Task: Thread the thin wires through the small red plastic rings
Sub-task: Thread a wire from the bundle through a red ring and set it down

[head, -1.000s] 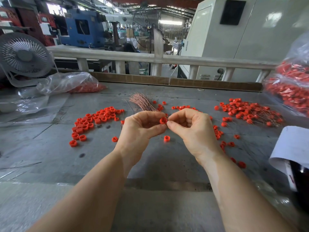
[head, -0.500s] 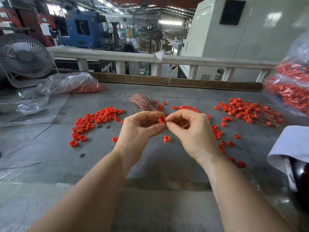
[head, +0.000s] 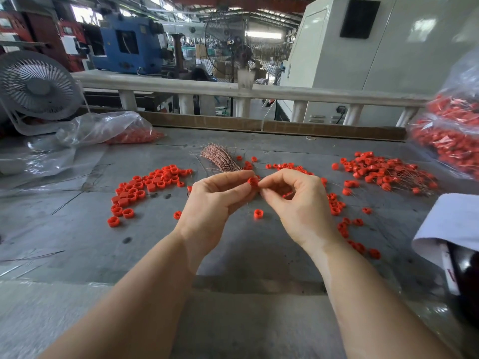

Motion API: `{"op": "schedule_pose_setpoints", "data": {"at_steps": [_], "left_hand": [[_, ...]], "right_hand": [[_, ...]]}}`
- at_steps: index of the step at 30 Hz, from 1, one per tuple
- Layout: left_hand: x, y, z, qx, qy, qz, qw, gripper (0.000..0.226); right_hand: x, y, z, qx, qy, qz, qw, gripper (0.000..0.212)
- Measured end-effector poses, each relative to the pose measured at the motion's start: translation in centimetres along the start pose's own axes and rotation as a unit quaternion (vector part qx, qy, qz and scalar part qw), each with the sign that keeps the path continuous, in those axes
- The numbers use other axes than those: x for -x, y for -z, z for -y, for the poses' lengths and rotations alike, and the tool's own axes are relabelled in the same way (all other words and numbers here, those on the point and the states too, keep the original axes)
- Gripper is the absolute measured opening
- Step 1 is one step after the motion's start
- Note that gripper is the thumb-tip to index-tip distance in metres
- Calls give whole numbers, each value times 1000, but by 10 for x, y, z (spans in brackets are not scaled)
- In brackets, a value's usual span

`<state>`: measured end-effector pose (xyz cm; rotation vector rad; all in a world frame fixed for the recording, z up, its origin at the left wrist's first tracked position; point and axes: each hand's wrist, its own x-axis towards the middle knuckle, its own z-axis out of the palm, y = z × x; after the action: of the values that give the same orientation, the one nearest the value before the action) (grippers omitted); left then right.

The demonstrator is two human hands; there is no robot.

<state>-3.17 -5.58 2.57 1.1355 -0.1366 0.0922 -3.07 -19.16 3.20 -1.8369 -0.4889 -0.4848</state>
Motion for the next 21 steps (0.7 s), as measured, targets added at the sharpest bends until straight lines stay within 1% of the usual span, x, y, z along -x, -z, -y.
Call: {"op": "schedule_pose_setpoints", "data": {"at_steps": [3, 7, 12, 21], "left_hand": [[0, 0, 0, 4, 6, -4, 1000, 25], [1, 0, -1, 11, 10, -12, 1000, 22], [2, 0, -2, 27, 28, -12, 999, 20], [1, 1, -3, 87, 57, -16, 994, 19]], "right_hand": [[0, -1, 0, 14, -1, 0, 1000, 19], [0, -1, 0, 5, -15, 16, 1000, 22], [0, -1, 1, -6, -20, 10, 1000, 27], [1, -3, 3, -44, -26, 13, 999, 26]]}}
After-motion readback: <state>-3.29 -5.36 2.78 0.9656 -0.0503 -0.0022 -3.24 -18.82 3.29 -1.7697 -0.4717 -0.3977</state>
